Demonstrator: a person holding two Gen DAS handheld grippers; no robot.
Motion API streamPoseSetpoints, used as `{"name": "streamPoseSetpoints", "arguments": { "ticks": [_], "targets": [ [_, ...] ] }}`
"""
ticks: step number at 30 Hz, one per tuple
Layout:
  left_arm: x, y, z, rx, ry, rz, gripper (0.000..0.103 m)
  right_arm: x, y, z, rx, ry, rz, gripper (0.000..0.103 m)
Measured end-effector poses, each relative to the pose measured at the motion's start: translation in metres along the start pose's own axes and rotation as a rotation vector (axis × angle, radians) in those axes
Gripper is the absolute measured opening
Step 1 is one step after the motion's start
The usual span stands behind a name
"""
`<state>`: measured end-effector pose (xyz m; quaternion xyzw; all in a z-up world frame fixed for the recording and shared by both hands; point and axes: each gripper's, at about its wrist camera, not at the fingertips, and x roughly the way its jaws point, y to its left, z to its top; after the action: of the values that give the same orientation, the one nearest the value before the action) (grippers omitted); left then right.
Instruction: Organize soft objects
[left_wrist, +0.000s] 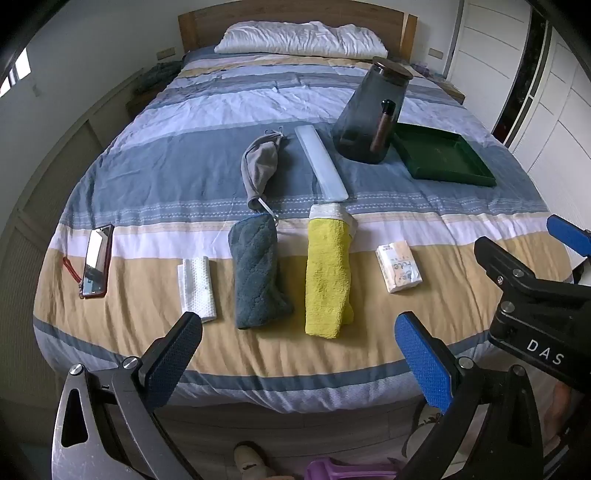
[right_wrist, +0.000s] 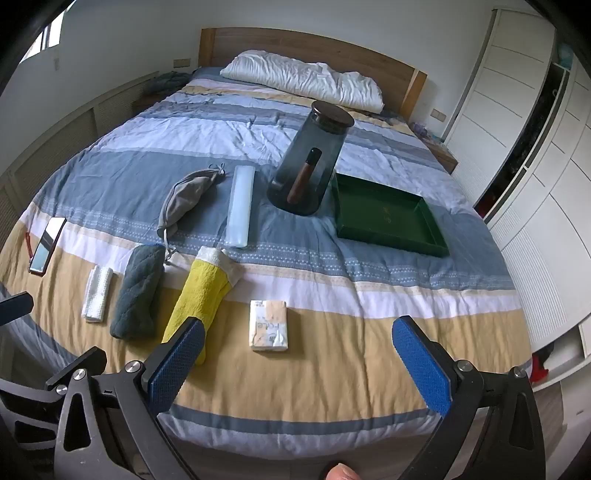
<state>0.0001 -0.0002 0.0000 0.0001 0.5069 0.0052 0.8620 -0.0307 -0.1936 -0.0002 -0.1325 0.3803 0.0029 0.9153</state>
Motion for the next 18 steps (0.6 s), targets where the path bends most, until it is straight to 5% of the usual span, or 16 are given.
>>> {"name": "streamPoseSetpoints", "arguments": {
  "ticks": [18],
  "targets": [
    [0.000, -0.009, -0.003, -0.004, 0.002, -0.002, 0.102, -0.004, -0.004, 0.001, 0.020, -0.002, 0.003, 0.103]
  ]
}}
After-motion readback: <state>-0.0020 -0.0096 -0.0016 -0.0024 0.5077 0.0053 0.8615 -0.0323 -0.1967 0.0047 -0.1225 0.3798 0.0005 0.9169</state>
